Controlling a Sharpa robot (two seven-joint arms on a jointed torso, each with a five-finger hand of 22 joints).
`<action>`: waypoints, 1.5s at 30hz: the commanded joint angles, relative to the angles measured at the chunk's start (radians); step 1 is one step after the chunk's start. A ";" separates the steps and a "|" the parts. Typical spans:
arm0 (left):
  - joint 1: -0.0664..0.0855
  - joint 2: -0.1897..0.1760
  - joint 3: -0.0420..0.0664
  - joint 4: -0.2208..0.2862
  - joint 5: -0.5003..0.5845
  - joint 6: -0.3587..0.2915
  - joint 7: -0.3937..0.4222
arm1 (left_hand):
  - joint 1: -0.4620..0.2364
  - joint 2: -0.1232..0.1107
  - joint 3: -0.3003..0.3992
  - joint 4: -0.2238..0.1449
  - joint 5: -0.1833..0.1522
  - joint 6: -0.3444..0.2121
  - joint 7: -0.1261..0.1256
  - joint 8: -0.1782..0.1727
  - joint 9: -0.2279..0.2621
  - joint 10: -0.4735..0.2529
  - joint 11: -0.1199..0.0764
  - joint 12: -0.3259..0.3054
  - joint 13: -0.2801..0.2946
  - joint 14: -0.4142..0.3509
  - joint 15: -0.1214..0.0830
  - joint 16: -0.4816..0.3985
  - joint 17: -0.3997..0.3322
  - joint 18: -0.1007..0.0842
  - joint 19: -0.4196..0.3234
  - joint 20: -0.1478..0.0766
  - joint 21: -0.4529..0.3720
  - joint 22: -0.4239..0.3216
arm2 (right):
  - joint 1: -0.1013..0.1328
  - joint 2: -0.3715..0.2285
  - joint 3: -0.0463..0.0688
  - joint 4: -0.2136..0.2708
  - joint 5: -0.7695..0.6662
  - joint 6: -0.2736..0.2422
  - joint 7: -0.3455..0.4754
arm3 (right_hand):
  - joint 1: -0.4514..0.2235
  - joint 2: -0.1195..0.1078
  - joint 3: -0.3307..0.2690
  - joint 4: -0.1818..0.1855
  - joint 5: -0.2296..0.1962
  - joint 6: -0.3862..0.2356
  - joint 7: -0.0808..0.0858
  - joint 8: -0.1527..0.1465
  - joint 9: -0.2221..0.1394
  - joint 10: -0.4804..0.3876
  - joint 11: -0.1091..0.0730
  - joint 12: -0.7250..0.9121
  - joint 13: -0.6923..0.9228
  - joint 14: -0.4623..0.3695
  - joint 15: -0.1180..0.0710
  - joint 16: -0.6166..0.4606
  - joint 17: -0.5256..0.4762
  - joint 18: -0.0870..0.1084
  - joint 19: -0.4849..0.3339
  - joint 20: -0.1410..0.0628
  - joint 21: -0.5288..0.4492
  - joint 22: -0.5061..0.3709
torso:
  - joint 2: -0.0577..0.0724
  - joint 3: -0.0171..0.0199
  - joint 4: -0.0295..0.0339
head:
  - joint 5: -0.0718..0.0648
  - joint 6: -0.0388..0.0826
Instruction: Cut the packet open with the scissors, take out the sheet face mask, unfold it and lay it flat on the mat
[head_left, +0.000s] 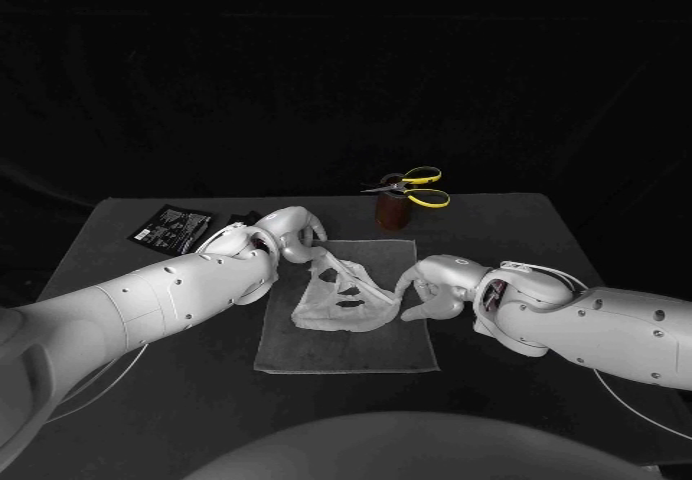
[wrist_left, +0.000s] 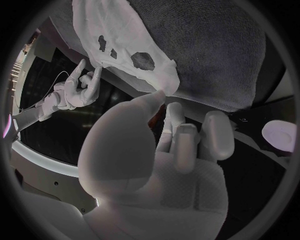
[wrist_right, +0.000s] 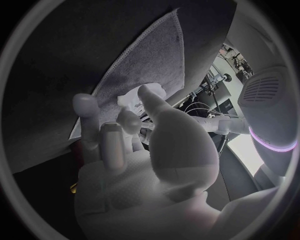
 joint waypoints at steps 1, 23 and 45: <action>0.002 -0.004 0.001 0.009 0.038 0.002 0.039 | 0.003 -0.008 -0.020 -0.004 0.002 -0.013 0.005 -0.014 -0.006 -0.006 0.004 -0.008 -0.005 0.057 0.008 -0.006 0.136 0.006 -0.012 0.003 -0.009 -0.010 | 0.000 -0.008 0.001 0.006 0.115 -0.114 0.039 | 0.008 0.008 -0.012 0.004 0.009 -0.001 -0.004 -0.001 0.000 0.010 -0.002 0.019 0.012 0.026 0.004 0.008 0.016 0.019 0.012 0.003 0.026 0.049 | 0.000 0.0004 -0.0002 | 0.002 0.000; 0.004 -0.063 0.021 0.056 0.108 0.005 0.068 | 0.049 0.024 -0.098 -0.007 0.002 -0.026 0.020 -0.054 -0.031 -0.053 0.024 -0.076 -0.052 0.017 0.028 -0.030 0.052 0.019 -0.053 0.023 -0.050 -0.053 | 0.038 -0.021 0.004 0.011 0.224 -0.118 -0.064 | 0.082 0.112 0.070 0.016 0.045 0.104 -0.028 0.007 -0.027 0.158 -0.027 0.222 0.192 0.070 -0.018 0.071 0.126 -0.015 0.118 -0.015 0.263 0.115 | 0.000 -0.0002 -0.0004 | -0.006 0.000; 0.004 -0.175 0.033 0.176 0.343 0.005 0.100 | 0.113 0.072 -0.064 0.006 0.003 0.016 0.023 -0.043 -0.037 -0.069 0.031 -0.139 -0.113 -0.047 0.034 -0.077 -0.079 0.037 -0.109 0.030 -0.114 -0.121 | 0.041 0.234 0.006 -0.181 0.232 -0.194 -0.220 | 0.052 0.110 0.101 0.038 0.026 0.100 -0.025 -0.013 -0.042 0.170 -0.025 0.238 0.209 0.072 -0.017 0.077 0.135 -0.017 0.125 -0.016 0.278 0.120 | 0.004 -0.0010 0.0035 | -0.009 0.000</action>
